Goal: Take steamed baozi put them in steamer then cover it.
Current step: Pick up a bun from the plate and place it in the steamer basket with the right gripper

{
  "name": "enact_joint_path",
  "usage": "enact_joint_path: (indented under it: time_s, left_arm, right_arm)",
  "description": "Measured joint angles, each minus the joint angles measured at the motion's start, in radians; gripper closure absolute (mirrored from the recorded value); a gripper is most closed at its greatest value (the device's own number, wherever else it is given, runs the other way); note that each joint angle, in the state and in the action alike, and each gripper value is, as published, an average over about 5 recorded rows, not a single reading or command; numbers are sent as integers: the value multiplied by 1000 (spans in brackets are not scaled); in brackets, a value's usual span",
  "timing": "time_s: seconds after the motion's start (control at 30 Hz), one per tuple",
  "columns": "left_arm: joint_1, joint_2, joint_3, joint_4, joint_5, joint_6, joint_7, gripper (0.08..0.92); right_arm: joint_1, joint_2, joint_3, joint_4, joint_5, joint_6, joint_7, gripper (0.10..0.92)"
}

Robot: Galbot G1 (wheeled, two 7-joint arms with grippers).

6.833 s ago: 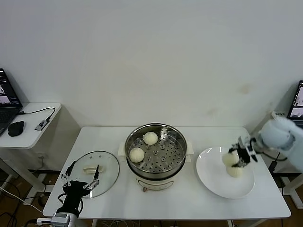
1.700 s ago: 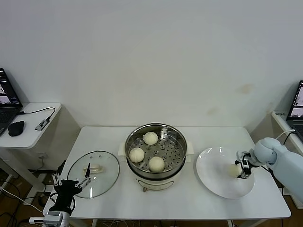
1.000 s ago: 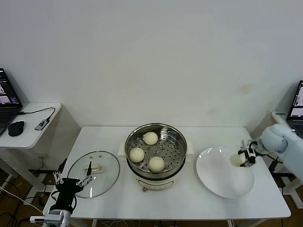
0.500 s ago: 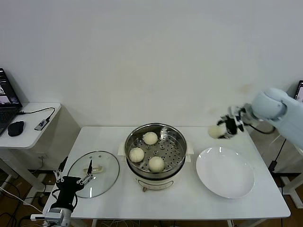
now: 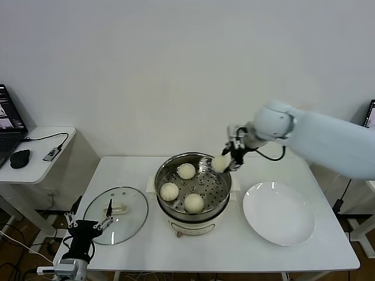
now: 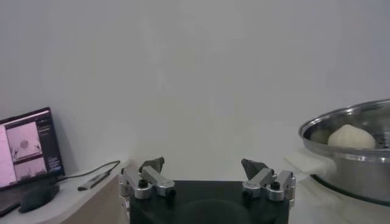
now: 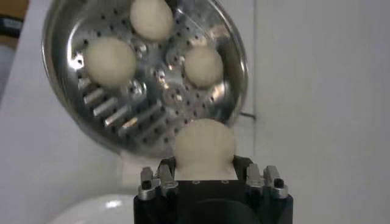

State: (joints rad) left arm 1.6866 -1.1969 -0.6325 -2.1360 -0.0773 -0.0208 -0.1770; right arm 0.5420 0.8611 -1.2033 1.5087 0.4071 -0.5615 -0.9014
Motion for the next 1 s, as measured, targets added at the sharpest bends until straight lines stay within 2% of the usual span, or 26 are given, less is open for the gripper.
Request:
enact_joint_path:
  time_s: [0.3, 0.63, 0.73, 0.9, 1.0]
  left_arm:
    - [4, -1, -5, -4, -1, -4, -1, 177]
    - [5, 5, -6, -2, -5, -6, -3, 177]
    - [4, 5, -6, 1, -5, -8, -3, 177]
    - [7, 8, -5, 3, -4, -9, -3, 177]
    - [6, 10, -6, 2, -6, -9, -1, 177]
  right_arm:
    - [-42, 106, -40, -44, 4, -55, 29, 431]
    - [-90, 145, -50, -76, -21, -88, 54, 425]
    - [-101, 149, -48, -81, -23, -92, 63, 385]
    - [-105, 144, -33, -73, -23, -101, 70, 252]
    - [-100, 128, -16, -57, -23, -101, 72, 211]
